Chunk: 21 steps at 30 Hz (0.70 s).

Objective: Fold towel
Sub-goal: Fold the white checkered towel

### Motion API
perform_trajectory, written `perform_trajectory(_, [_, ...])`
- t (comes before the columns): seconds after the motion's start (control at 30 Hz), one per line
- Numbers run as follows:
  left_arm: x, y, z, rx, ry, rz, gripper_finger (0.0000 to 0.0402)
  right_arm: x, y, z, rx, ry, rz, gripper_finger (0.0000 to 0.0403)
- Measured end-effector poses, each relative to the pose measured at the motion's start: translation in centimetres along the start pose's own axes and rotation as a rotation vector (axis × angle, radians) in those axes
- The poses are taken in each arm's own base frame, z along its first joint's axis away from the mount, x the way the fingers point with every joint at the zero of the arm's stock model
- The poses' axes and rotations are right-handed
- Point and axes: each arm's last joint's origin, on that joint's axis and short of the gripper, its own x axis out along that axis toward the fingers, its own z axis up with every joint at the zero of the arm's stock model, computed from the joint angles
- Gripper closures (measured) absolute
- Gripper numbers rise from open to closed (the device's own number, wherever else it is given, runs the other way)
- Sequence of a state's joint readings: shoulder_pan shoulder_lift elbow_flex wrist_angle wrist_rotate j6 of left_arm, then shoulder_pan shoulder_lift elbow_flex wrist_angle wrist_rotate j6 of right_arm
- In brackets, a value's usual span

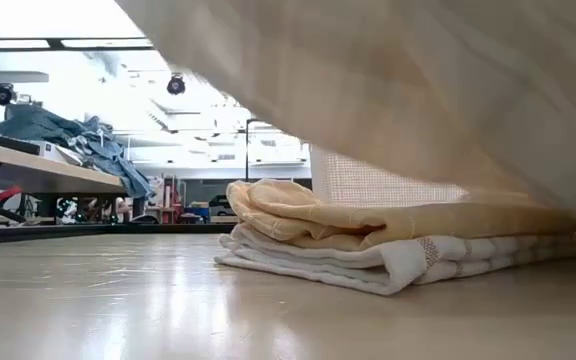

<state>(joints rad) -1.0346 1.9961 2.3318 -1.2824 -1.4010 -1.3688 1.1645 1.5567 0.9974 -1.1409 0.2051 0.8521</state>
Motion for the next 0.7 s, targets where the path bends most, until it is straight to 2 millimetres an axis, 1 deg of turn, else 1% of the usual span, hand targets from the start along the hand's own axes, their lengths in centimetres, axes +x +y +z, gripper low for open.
perform_trajectory(0.17, [-1.3, -1.7, 1.9, 0.064, -0.121, -0.008, 0.0401, 1.1, 0.7, 0.7, -0.006, -0.058, -0.06, 0.0223])
perform_trajectory(0.27, [-1.8, -2.8, 2.7, 0.112, -0.147, 0.005, 0.0401, 1.4, 0.8, 1.4, -0.007, -0.111, -0.058, 0.023])
perform_trajectory(0.37, [-2.0, -3.4, 3.4, 0.137, -0.154, 0.014, 0.0401, 1.7, 1.1, 2.4, -0.013, -0.184, -0.046, 0.024])
perform_trajectory(0.57, [-2.0, -3.6, 3.5, 0.173, -0.154, 0.017, 0.0401, 2.2, 1.7, 4.9, -0.05, -0.326, 0.042, 0.0256])
perform_trajectory(0.7, [-2.0, -3.6, 3.4, 0.187, -0.153, 0.017, 0.0401, 3.2, 1.3, 6.1, -0.055, -0.327, 0.028, 0.027])
